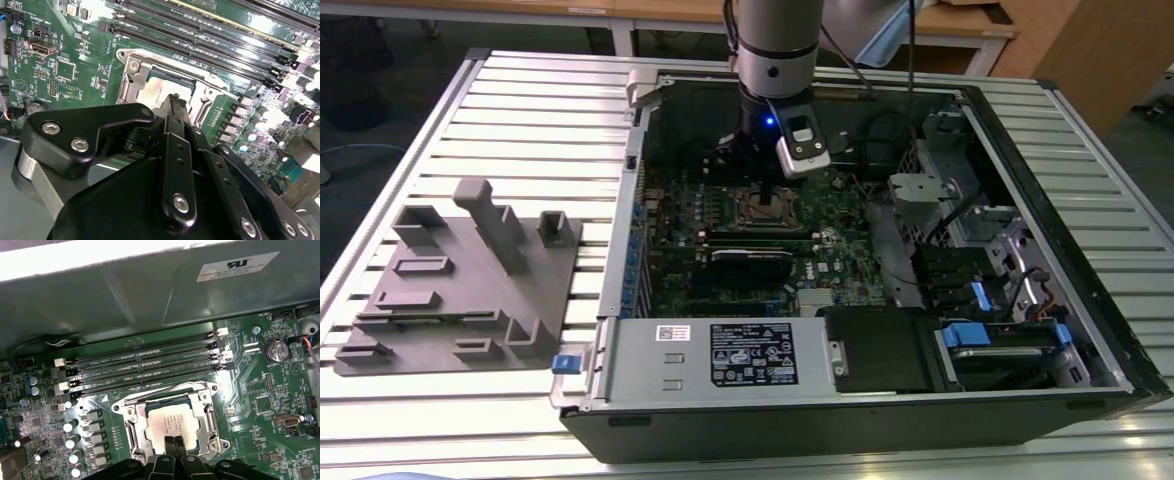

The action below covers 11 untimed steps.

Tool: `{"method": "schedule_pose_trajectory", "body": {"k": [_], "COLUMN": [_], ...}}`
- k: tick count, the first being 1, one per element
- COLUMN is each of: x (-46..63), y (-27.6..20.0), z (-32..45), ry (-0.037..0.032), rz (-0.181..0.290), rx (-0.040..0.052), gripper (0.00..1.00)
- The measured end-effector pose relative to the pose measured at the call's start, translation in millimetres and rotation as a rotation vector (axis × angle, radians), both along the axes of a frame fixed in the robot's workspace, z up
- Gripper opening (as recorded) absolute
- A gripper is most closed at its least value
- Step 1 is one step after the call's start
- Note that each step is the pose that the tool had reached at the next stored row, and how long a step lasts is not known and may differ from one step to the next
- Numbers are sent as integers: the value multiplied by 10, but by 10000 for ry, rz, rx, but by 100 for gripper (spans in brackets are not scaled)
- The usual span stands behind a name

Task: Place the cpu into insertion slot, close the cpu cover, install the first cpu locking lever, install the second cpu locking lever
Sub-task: 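Install the first cpu locking lever, then install the second cpu locking lever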

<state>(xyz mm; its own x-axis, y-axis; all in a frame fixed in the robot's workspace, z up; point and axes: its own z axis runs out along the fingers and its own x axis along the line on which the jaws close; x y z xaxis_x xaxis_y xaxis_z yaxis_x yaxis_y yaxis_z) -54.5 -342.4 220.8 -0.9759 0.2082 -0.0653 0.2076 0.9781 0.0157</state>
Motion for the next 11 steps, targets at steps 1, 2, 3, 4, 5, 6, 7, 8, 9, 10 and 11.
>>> {"method": "schedule_pose_trajectory", "body": {"k": [1,2,3,4,5,6,7,8,9,10,11], "x": [0,0,0,0,0,0,0,0,0,0,0], "y": [0,0,0,0,0,0,0,0,0,0,0], "z": [0,0,0,0,0,0,0,0,0,0,0], "ry": [8,16,24,32,39,47,55,63,70,78,87], "rz": [0,0,0,0,0,0,0,0,0,0,0], "rx": [-1,0,0,0,0,0,0,0,0,0,0], "gripper": [11,11,11,11,11,11,11,11,11,11,11]}}
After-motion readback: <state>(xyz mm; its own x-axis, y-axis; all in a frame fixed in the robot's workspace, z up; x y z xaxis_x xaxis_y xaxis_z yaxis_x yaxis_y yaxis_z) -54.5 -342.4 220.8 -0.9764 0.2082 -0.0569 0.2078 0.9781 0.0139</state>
